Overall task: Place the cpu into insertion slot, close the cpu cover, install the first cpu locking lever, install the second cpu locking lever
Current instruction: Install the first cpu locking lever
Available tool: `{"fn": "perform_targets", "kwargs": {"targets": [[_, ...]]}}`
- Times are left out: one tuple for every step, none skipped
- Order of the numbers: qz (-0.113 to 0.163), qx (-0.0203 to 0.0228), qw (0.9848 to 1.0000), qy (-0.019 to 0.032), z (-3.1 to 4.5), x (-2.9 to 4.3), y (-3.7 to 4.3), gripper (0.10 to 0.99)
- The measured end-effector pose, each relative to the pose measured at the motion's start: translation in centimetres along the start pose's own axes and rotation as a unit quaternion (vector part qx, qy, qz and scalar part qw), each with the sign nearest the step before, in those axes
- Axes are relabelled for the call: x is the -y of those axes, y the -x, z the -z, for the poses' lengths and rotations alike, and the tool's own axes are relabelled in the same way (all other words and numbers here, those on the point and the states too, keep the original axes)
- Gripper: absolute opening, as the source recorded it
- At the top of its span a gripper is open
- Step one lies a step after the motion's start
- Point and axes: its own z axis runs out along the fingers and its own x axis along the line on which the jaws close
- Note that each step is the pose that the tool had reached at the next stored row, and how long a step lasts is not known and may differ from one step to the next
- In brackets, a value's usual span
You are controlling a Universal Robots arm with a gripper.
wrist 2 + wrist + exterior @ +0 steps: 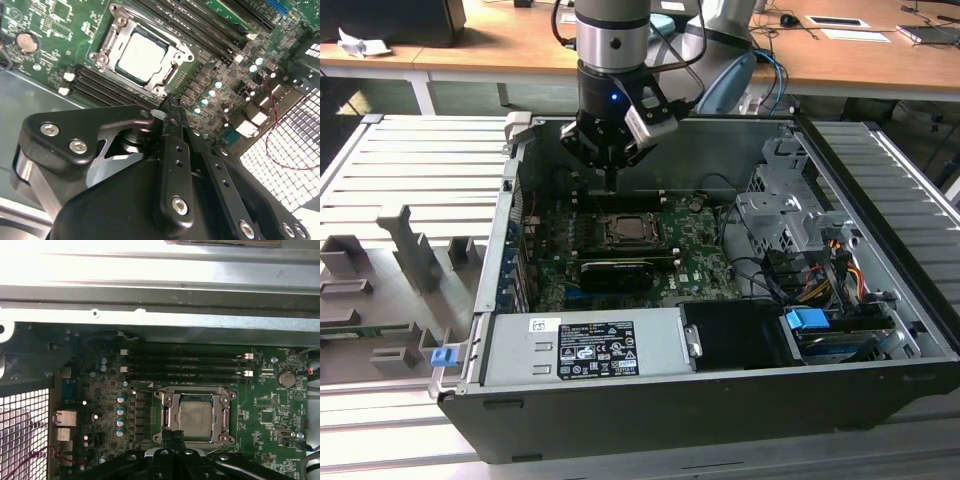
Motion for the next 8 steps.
{"fn": "perform_targets", "kwargs": {"targets": [[0.001, 0.0000, 1.0000, 0.0001, -0.19, 0.00, -0.31, 0.106], [0.001, 0.0001, 1.0000, 0.0002, -0.30, -0.01, -0.57, 0.106], [0.001, 0.0003, 1.0000, 0.0006, -0.47, -0.02, -1.20, 0.106], [0.001, 0.0005, 1.0000, 0.0008, -0.59, -0.04, -1.71, 0.106], [0.001, 0.0007, 1.0000, 0.0009, -0.67, -0.04, -2.01, 0.106], [0.001, 0.0007, 1.0000, 0.0009, -0.77, -0.05, -2.32, 0.106], [0.001, 0.0007, 1.0000, 0.0009, -0.88, -0.05, -2.55, 0.106], [0.001, 0.0007, 1.0000, 0.0009, -1.04, -0.06, -2.74, 0.106]]}}
